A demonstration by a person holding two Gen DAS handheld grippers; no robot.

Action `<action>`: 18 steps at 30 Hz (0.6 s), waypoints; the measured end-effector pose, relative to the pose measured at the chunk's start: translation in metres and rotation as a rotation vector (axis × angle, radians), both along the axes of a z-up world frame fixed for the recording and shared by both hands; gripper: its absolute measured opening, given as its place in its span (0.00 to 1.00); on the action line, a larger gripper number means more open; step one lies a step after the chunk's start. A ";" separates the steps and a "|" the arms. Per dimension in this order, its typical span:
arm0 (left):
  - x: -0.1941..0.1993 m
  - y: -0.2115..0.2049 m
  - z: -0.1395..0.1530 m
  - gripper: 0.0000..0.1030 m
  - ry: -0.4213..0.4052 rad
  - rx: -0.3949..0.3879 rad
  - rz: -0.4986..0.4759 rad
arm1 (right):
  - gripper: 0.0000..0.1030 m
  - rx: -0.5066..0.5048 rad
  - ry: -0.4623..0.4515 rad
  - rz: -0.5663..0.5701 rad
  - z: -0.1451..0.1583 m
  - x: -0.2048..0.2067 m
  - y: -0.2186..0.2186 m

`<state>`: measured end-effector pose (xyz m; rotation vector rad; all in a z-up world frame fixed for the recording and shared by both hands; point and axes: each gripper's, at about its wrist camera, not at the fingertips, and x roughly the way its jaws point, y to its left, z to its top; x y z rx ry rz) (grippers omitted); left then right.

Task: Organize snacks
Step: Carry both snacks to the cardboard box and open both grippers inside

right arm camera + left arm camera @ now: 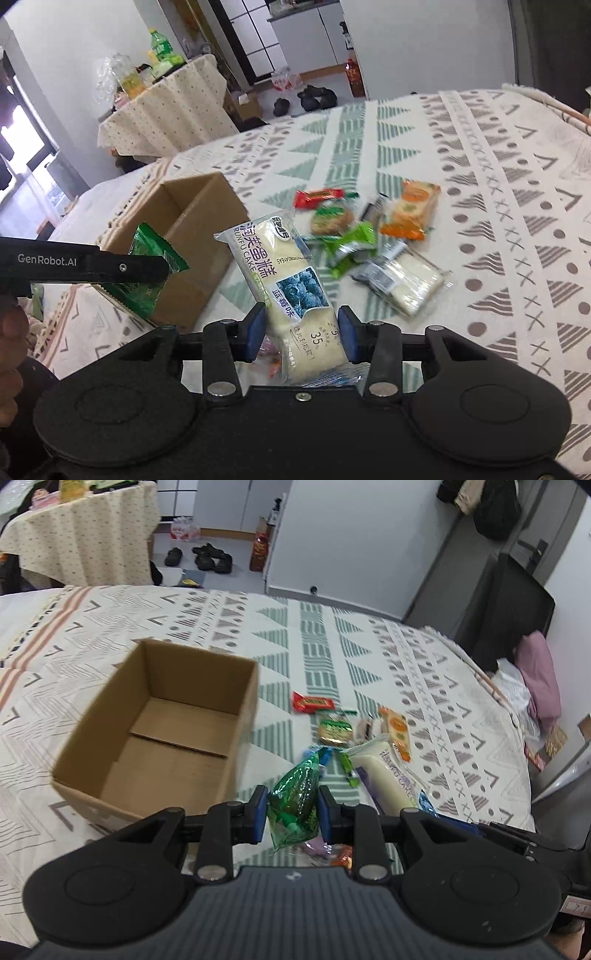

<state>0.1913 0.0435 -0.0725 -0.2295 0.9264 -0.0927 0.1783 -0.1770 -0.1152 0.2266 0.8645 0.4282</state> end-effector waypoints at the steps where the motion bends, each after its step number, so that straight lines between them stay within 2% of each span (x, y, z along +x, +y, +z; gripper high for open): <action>1: -0.001 0.005 0.002 0.26 -0.005 -0.002 0.008 | 0.40 0.002 -0.005 0.001 0.003 0.000 0.004; 18: -0.002 0.097 0.008 0.26 -0.035 -0.041 0.159 | 0.40 0.025 -0.055 0.039 0.034 0.015 0.076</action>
